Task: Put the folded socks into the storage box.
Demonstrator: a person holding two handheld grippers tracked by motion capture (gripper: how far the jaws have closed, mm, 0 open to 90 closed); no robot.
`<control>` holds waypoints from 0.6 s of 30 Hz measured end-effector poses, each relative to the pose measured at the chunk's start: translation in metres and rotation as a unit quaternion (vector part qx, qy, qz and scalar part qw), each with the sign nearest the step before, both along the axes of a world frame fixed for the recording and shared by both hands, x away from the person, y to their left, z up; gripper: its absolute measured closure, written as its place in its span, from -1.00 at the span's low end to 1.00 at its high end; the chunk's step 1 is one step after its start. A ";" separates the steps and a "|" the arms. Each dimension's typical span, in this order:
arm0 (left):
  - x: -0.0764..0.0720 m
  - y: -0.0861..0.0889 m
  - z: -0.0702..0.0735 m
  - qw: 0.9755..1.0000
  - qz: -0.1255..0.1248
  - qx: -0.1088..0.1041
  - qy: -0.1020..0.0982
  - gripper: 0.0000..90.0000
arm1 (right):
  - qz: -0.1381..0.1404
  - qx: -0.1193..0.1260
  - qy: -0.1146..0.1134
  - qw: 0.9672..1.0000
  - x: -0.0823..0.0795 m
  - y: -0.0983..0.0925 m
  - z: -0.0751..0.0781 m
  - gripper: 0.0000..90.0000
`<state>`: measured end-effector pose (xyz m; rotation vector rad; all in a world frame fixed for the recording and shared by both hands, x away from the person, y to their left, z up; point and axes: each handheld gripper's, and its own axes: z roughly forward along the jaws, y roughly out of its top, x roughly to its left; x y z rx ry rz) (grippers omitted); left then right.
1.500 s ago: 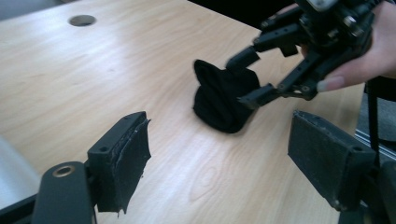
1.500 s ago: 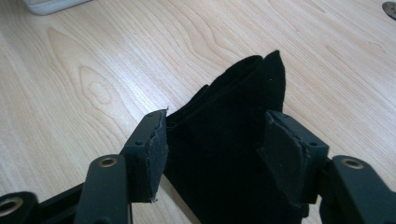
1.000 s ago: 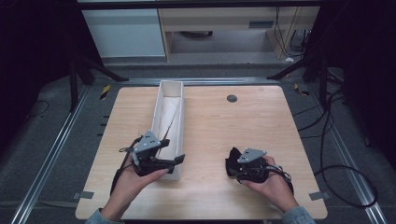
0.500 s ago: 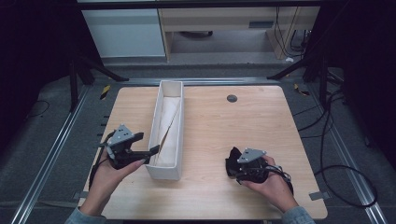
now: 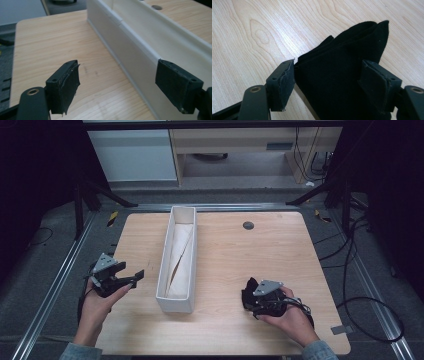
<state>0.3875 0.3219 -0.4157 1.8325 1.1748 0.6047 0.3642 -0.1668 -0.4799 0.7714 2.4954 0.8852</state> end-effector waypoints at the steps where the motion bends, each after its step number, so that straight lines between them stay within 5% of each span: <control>1: 0.001 0.003 -0.004 1.000 0.003 -0.005 0.003 -0.58 | 0.000 0.000 0.000 1.000 0.000 0.000 0.000 -0.37; 13: 0.007 0.011 -0.030 0.999 0.014 0.049 0.021 -0.60 | 0.007 -0.020 -0.002 1.000 0.000 0.005 -0.003 -0.46; 18: 0.007 0.012 -0.033 0.999 0.014 0.046 0.024 -0.60 | 0.007 -0.020 -0.006 1.000 0.000 0.005 -0.006 -0.46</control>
